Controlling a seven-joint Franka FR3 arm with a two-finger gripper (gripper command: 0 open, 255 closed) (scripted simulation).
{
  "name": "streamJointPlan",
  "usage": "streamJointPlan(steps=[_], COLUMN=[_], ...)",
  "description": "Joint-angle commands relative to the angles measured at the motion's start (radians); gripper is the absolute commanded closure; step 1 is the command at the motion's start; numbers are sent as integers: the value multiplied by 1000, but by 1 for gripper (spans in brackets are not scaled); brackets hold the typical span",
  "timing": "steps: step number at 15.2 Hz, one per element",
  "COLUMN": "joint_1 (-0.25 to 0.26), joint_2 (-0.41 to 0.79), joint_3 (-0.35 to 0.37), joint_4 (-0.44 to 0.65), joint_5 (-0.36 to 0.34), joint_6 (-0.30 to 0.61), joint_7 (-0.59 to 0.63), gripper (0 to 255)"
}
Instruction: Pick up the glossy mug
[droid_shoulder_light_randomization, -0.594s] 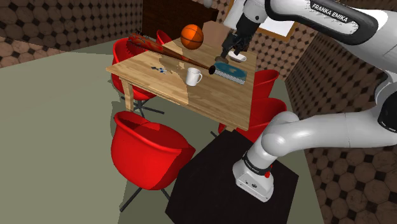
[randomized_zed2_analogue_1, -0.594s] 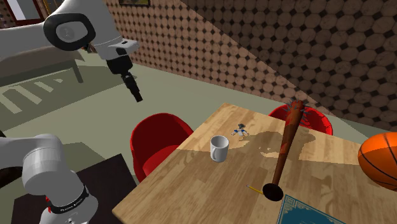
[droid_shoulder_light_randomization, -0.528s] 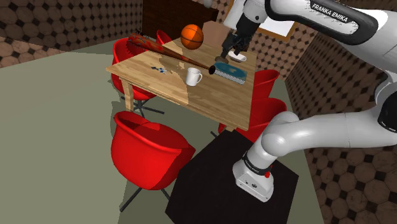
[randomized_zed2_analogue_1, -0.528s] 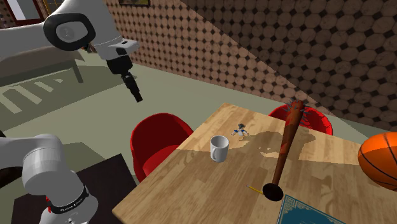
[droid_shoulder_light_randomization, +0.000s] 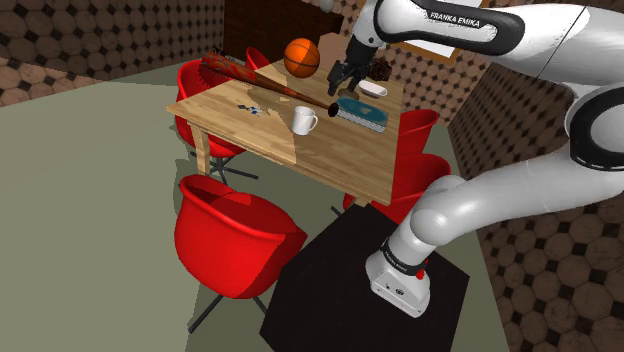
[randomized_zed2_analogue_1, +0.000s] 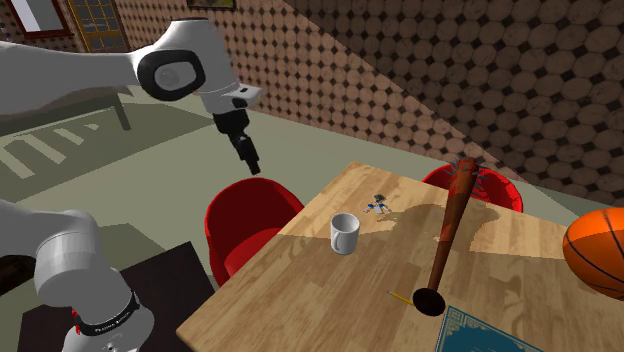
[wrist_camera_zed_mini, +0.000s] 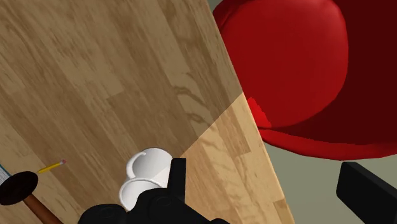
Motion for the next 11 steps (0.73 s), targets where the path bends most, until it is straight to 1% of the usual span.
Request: streamJointPlan(steps=[1, 6, 11], joint_1=[-4, -8, -13], joint_2=[65, 246, 435], joint_3=[-21, -61, -95], joint_4=[19, 86, 182], joint_5=[-3, 4, 28], joint_6=[37, 125, 190], joint_7=[-20, -62, -110], gripper=[0, 0, 0])
